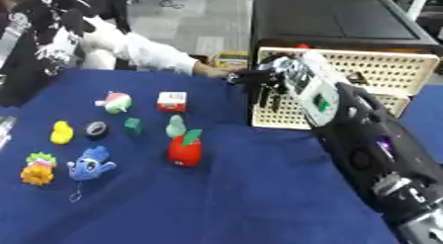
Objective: Pick up objects from table and place into drawer.
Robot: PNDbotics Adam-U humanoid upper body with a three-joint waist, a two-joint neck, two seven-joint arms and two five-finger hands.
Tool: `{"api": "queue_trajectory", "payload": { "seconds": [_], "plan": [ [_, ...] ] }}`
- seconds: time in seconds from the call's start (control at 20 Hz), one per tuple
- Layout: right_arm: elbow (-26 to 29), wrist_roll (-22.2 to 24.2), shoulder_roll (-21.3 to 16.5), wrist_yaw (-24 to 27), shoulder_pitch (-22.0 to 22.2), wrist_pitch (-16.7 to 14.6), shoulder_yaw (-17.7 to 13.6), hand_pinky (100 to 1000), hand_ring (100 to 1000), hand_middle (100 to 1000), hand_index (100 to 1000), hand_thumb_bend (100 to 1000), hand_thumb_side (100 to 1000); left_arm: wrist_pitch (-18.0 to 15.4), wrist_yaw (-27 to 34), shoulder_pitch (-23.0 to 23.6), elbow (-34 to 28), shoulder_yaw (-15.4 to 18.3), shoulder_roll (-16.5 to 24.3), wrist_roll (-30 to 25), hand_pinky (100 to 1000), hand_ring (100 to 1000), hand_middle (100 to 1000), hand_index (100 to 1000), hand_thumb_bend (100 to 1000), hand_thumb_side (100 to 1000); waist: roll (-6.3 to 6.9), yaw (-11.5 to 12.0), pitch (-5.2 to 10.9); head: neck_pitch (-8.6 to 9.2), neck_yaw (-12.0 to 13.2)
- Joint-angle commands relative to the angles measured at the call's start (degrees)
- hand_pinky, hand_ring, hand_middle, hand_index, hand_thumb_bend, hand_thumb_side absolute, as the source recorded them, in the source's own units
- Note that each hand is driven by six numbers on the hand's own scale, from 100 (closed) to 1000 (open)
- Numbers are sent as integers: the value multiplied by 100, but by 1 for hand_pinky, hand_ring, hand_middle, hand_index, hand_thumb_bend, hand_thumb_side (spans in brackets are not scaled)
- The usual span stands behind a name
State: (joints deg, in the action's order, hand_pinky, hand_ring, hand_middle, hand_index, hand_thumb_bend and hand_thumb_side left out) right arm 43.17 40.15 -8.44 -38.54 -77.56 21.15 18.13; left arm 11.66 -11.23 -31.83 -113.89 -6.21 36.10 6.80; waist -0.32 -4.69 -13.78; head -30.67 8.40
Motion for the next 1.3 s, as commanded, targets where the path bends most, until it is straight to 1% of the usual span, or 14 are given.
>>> {"api": "queue_trajectory", "payload": {
  "seconds": [0.05, 0.3, 0.65, 0.8, 0.9, 1.0, 1.15, 1.3],
  "plan": [
    [-36, -213, 59, -157, -147, 11, -72, 480, 663, 741, 818, 100, 980, -31, -42, -46, -70, 14, 48, -7, 477, 680, 683, 884, 100, 763, 28, 32, 75, 40, -57],
    [-137, -466, 98, -433, -190, 38, -138, 479, 662, 740, 814, 100, 999, -33, -57, -34, -70, 10, 39, -19, 479, 680, 683, 884, 100, 763, 31, 41, 68, 58, -100],
    [-211, -716, 150, -654, -186, 40, -245, 477, 661, 740, 811, 100, 1000, -36, -53, -18, -70, 7, 28, -29, 480, 680, 683, 884, 100, 764, 36, 49, 96, 92, -138],
    [-186, -684, 142, -643, -145, -26, -261, 458, 639, 724, 805, 100, 1000, -36, -44, 1, -70, 12, 28, -27, 481, 680, 683, 884, 100, 762, 38, 64, 126, 76, -140],
    [-37, -556, 72, -562, -99, -116, -244, 442, 625, 712, 800, 100, 1000, -37, -37, 9, -70, 27, 39, -13, 482, 680, 684, 884, 100, 760, 34, 73, 151, 50, -127],
    [236, -378, -60, -446, -42, -207, -191, 433, 618, 706, 798, 100, 1000, -40, -12, 18, -70, 44, 55, 8, 483, 680, 683, 884, 100, 759, 23, 77, 181, 26, -102],
    [782, -76, -329, -269, 60, -281, -85, 418, 607, 698, 794, 100, 1000, -38, 33, 37, -70, 68, 84, 36, 484, 681, 683, 884, 100, 758, 4, 61, 228, -17, -40],
    [1463, 148, -633, -108, 202, -270, -32, 408, 600, 691, 791, 100, 1000, -42, 85, 46, -70, 97, 115, 70, 484, 681, 683, 884, 100, 756, -11, 40, 278, -63, 37]
  ]
}}
